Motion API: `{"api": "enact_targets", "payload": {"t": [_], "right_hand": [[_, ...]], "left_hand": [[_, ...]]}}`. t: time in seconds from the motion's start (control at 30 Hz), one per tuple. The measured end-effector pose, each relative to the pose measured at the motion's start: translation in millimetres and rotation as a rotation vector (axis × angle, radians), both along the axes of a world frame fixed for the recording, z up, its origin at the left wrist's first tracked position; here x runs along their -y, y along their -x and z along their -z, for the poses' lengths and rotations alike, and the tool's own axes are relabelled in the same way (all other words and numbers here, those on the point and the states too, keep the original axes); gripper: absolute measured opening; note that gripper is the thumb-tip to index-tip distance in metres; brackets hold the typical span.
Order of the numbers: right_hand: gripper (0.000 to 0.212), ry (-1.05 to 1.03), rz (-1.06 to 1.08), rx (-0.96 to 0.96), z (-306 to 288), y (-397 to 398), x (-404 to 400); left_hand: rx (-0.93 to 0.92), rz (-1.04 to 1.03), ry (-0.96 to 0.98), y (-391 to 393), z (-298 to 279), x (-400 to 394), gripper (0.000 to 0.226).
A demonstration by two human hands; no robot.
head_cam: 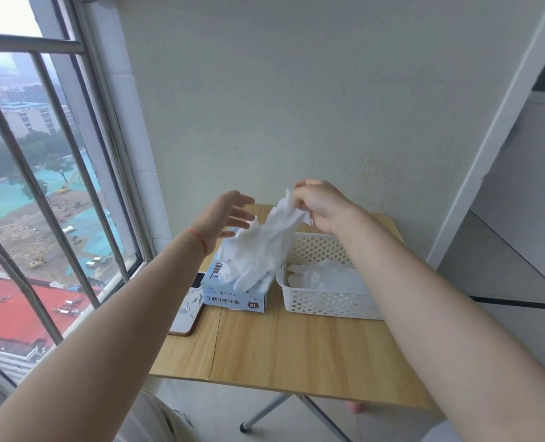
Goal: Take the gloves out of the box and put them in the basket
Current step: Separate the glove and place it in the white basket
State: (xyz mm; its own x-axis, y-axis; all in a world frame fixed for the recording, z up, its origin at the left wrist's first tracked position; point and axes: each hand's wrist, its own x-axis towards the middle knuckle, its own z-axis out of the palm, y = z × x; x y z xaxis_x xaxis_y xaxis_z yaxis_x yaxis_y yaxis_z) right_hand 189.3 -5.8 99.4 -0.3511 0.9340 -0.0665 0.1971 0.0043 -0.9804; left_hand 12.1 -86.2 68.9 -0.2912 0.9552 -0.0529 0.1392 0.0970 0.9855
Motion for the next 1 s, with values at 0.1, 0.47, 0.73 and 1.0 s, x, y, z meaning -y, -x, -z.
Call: {"api": "enact_targets", "payload": {"t": [0.1,0.47,0.73,1.0], "right_hand": [[0.024,-0.099,-0.089,0.016,-10.0,6.2,8.0],[0.024,-0.216,0.007,0.027,-24.6,9.1,21.7],[0.021,-0.133,-0.085,0.187,-17.5,14.1,25.1],[0.009,-0.289,-0.021,-0.031,-22.1,17.1,23.4]], "left_hand": [[-0.067,0.128,-0.114,-7.5,-8.9,2.2,0.047],[0.029,0.102,-0.147,-4.1,-9.7,5.6,0.023],[-0.116,-0.041,-0.176,-5.3,-9.7,5.3,0.026],[-0.025,0.136,-0.068,1.7,-7.7,10.8,0.016]]}}
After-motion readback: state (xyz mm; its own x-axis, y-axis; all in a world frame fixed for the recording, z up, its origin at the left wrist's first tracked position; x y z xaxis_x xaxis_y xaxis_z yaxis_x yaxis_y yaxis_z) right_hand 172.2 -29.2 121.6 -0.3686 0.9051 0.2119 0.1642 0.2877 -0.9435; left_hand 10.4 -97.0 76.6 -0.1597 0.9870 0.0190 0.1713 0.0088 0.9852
